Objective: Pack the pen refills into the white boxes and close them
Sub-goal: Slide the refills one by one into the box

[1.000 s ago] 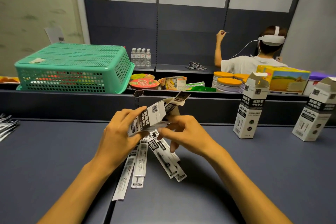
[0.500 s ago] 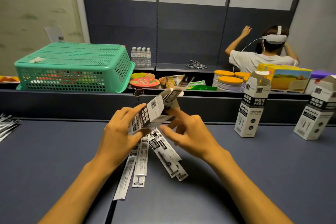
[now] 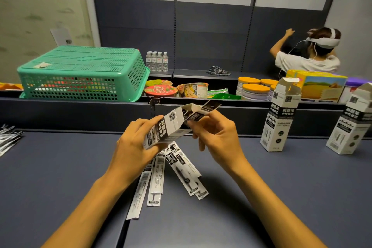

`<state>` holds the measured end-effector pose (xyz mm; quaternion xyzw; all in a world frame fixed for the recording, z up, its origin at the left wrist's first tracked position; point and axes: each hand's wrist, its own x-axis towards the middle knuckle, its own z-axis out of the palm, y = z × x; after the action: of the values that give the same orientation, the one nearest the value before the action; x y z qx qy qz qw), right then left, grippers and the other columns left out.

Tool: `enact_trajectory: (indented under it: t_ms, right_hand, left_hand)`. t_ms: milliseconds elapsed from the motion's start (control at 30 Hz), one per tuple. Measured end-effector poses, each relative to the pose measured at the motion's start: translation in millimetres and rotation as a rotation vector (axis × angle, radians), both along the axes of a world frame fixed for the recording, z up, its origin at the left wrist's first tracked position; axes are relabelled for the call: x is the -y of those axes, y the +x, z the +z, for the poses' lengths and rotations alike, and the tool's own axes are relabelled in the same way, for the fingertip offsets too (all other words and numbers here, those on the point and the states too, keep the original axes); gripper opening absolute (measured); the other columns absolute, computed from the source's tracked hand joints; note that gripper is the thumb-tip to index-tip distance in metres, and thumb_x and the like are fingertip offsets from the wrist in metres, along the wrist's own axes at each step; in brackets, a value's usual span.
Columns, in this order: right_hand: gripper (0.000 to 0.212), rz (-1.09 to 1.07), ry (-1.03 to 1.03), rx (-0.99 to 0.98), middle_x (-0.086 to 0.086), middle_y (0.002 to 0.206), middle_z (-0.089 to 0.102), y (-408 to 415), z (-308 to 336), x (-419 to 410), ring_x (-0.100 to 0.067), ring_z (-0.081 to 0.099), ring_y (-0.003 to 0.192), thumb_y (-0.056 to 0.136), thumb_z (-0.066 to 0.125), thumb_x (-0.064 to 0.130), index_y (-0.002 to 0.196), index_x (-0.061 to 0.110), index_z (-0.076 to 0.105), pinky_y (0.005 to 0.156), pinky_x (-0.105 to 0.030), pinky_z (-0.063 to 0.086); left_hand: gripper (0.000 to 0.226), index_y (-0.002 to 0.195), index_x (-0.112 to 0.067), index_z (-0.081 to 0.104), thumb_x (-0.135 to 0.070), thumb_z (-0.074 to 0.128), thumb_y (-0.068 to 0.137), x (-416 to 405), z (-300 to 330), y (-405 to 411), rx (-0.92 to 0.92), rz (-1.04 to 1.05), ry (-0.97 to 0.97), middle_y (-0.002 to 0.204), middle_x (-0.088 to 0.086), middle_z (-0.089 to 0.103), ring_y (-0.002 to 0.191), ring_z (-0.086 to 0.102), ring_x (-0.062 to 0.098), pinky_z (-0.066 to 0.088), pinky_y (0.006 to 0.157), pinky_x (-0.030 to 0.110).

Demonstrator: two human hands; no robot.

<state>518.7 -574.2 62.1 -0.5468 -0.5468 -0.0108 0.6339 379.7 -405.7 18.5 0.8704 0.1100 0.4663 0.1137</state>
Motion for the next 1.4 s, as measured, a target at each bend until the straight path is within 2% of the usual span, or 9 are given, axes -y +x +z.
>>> enact_trajectory:
  t_ms: [233, 400, 567, 700, 833, 933, 1067, 1267, 1400]
  right_hand:
    - [0.021, 0.021, -0.08, -0.035, -0.011, 0.075, 0.071, 0.4, -4.4, -2.0, -0.03, 0.058, 0.047, 0.082, 0.067, 0.032, 0.103, 0.034, 0.067, 0.043, -0.03, 0.051]
    - [0.021, 0.038, -0.286, 0.039, -0.01, 0.067, 0.071, 2.4, -7.3, 0.5, -0.028, 0.055, 0.04, 0.096, 0.059, 0.027, 0.1, 0.01, 0.071, 0.048, -0.027, 0.049]
    - [0.048, 0.049, -0.549, 0.11, -0.006, 0.068, 0.071, -0.9, -7.6, -3.7, -0.017, 0.058, 0.044, 0.09, 0.05, 0.056, 0.112, 0.017, 0.068, 0.059, -0.041, 0.058]
    - [0.043, -0.106, -0.468, 0.231, 0.0, 0.074, 0.072, -0.4, -9.8, -3.9, -0.011, 0.061, 0.05, 0.083, 0.046, 0.067, 0.093, 0.028, 0.062, 0.057, -0.043, 0.058]
    - [0.015, -0.033, -0.309, 0.172, 0.001, 0.072, 0.072, -1.0, -8.8, -1.3, -0.014, 0.059, 0.044, 0.095, 0.05, 0.045, 0.097, 0.033, 0.057, 0.052, -0.04, 0.055]
    - [0.045, -0.063, -0.315, 0.112, 0.001, 0.063, 0.069, -0.1, -8.7, -1.0, -0.016, 0.059, 0.044, 0.1, 0.034, 0.04, 0.085, 0.008, 0.061, 0.059, -0.039, 0.051]
    - [0.068, -0.123, -0.451, 0.193, -0.005, 0.056, 0.065, 2.1, -12.5, -5.3, -0.016, 0.059, 0.047, 0.093, 0.027, 0.06, 0.073, 0.007, 0.064, 0.065, -0.043, 0.052]
    - [0.026, -0.118, -0.334, 0.311, 0.001, 0.072, 0.067, 0.6, -11.6, -6.0, -0.017, 0.058, 0.048, 0.103, 0.034, 0.039, 0.124, 0.027, 0.042, 0.051, -0.048, 0.05]
    - [0.028, 0.005, -0.312, 0.226, -0.001, 0.073, 0.069, 0.3, -10.1, -3.7, -0.016, 0.059, 0.044, 0.099, 0.047, 0.041, 0.123, 0.026, 0.052, 0.05, -0.048, 0.053]
  left_hand:
    - [0.077, 0.14, -0.025, 0.047, -0.021, 0.083, 0.073, -3.2, -1.7, 1.1, -0.012, 0.008, -0.006, 0.113, -0.005, 0.057, 0.103, 0.053, 0.009, 0.05, 0.084, 0.023]
    - [0.075, 0.14, -0.024, 0.048, -0.02, 0.083, 0.073, -1.4, -1.7, 0.8, -0.011, 0.01, 0.011, 0.112, -0.004, 0.057, 0.101, 0.052, 0.008, 0.044, 0.08, 0.013]
    - [0.077, 0.139, -0.021, 0.049, -0.012, 0.084, 0.071, 1.5, -3.2, 0.8, -0.036, 0.0, 0.045, 0.111, -0.001, 0.057, 0.1, 0.051, 0.008, 0.048, 0.08, 0.015]
    - [0.075, 0.139, -0.022, 0.049, -0.018, 0.083, 0.073, 0.2, -1.1, 1.4, -0.021, 0.007, 0.014, 0.11, -0.003, 0.057, 0.098, 0.051, 0.007, 0.043, 0.08, 0.012]
    - [0.074, 0.14, -0.023, 0.047, -0.023, 0.082, 0.074, -1.2, -0.7, 0.9, -0.016, 0.013, 0.002, 0.111, -0.003, 0.058, 0.1, 0.053, 0.009, 0.043, 0.08, 0.013]
    - [0.074, 0.14, -0.024, 0.047, -0.024, 0.081, 0.074, -1.2, -1.2, 1.0, -0.023, 0.011, -0.002, 0.112, -0.004, 0.057, 0.101, 0.052, 0.008, 0.042, 0.081, 0.013]
    - [0.075, 0.139, -0.024, 0.048, -0.019, 0.082, 0.073, -0.8, -2.4, 1.4, -0.027, -0.005, 0.01, 0.111, -0.003, 0.058, 0.1, 0.052, 0.008, 0.046, 0.084, 0.017]
    - [0.073, 0.14, -0.023, 0.047, -0.023, 0.08, 0.075, 0.1, 1.0, 0.6, 0.002, -0.022, -0.005, 0.112, -0.003, 0.059, 0.101, 0.054, 0.009, 0.045, 0.084, 0.016]
    - [0.074, 0.14, -0.024, 0.047, -0.022, 0.081, 0.075, 0.4, 0.6, 0.8, 0.004, -0.02, -0.006, 0.112, -0.004, 0.058, 0.101, 0.053, 0.008, 0.042, 0.082, 0.011]
